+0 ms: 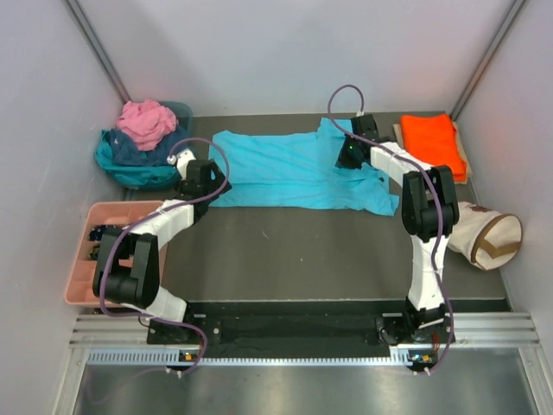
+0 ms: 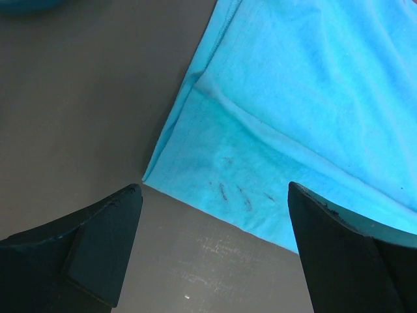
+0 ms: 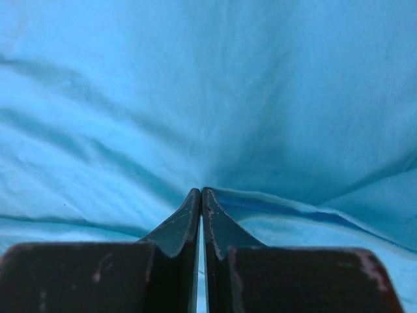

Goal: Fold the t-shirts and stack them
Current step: Fold the tshirt

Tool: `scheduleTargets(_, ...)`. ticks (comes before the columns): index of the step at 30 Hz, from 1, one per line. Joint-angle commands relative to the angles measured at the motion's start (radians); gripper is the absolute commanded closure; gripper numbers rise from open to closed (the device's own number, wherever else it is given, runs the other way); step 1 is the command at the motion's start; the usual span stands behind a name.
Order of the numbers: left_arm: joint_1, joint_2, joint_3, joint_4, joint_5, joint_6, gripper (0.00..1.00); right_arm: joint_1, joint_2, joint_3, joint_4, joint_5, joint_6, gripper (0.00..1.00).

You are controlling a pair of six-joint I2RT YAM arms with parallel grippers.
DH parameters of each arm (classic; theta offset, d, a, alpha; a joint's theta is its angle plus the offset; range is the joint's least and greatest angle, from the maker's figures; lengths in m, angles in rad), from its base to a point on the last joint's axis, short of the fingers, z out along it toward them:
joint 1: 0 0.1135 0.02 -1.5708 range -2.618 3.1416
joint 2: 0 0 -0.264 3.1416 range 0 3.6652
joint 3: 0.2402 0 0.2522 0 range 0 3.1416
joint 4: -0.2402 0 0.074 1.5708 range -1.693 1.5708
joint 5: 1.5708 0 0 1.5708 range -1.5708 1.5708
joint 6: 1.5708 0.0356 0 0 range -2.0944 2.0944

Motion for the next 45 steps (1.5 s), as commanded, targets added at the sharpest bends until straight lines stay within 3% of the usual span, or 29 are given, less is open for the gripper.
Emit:
scheduleTargets(1, 0.000, -0.037, 0.004, 0.012, -0.008, 0.015, 0.02, 0.009, 0.031, 0.078, 0.021, -0.025, -0.017, 1.00)
scheduleTargets(19, 0.000, -0.046, -0.014, -0.024, -0.011, 0.006, 0.02, 0.009, 0.126, 0.187, 0.026, -0.088, -0.041, 1.00)
scheduleTargets(21, 0.000, -0.046, -0.016, -0.026, -0.009, 0.004, 0.02, 0.010, 0.126, 0.189, 0.026, -0.083, -0.046, 0.85)
scheduleTargets(22, 0.000, -0.047, -0.016, -0.026, -0.009, 0.006, 0.02, 0.007, 0.125, 0.189, 0.027, -0.077, -0.051, 0.72)
scheduleTargets(25, 0.000, -0.049, -0.017, -0.024, -0.011, 0.006, 0.02, 0.009, 0.108, 0.178, 0.030, -0.033, -0.061, 0.63)
scheduleTargets(36, 0.000, -0.063, -0.013, -0.040, -0.049, 0.036, 0.02, -0.003, -0.130, 0.019, 0.053, 0.159, -0.101, 0.49)
scheduleTargets(39, 0.001, -0.058, -0.014, -0.035, -0.046, 0.038, 0.01, -0.020, -0.231, -0.107, 0.044, 0.193, -0.075, 0.44)
scheduleTargets(40, 0.000, -0.051, -0.014, -0.034, -0.041, 0.038, 0.02, -0.034, -0.284, -0.183, 0.047, 0.173, -0.063, 0.39)
scheduleTargets(45, 0.000, -0.032, -0.016, -0.026, -0.005, 0.030, 0.02, -0.140, -0.450, -0.422, 0.078, 0.089, 0.009, 0.34)
